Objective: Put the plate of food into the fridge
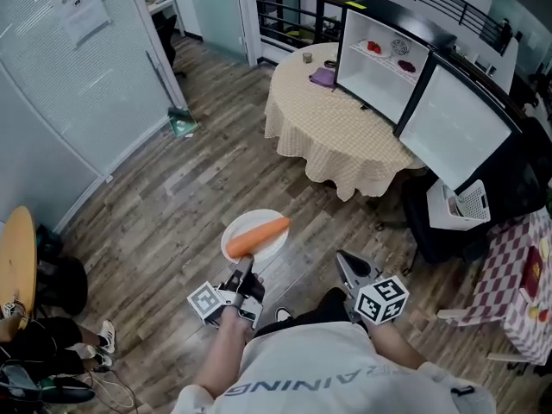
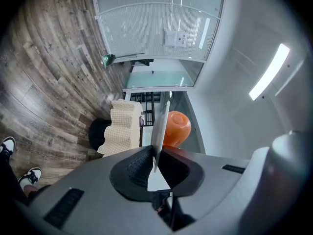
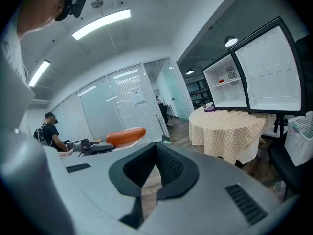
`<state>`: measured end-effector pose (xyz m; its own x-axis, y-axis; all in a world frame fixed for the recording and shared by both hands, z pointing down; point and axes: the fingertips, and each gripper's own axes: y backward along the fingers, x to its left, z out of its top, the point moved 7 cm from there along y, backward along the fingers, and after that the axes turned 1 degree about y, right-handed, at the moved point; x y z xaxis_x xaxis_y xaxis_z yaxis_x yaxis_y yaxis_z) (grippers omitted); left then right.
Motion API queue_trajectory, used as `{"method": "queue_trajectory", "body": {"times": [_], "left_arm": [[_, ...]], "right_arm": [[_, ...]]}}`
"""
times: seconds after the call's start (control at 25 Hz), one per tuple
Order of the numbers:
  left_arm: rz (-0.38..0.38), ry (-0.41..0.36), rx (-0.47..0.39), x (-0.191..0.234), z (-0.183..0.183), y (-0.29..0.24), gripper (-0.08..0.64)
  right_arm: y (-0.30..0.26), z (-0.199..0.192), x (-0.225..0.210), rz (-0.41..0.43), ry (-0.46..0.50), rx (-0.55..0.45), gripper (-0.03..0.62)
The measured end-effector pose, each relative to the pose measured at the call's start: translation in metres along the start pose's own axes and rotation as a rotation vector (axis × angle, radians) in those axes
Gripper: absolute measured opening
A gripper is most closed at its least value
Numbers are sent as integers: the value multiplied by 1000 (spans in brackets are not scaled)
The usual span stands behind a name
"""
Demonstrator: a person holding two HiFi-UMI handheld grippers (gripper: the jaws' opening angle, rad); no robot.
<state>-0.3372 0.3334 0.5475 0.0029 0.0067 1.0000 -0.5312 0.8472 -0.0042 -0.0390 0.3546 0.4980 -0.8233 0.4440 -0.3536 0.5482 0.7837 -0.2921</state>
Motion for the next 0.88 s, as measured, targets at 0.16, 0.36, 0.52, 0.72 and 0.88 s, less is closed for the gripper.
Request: {"method": "queue_trajectory", "body": {"times": [0.16, 0.36, 0.52, 0.72, 0.88], "left_arm": [[6, 2, -18, 4, 10, 2, 35], [10, 4, -28, 8, 18, -15, 35], [22, 1, -34, 9, 25, -38, 35], [13, -2, -34, 6, 32, -90, 35], [3, -5, -25, 0, 32, -134, 35]], "right_arm": [[-8, 4, 4, 4, 2, 12, 23], [-31, 7, -9, 18, -8, 30, 23], [-55, 17, -25, 47, -8, 34, 23], [-75, 43, -64, 45, -7, 14, 23], [-85, 62, -100, 23, -10, 4, 23]]}}
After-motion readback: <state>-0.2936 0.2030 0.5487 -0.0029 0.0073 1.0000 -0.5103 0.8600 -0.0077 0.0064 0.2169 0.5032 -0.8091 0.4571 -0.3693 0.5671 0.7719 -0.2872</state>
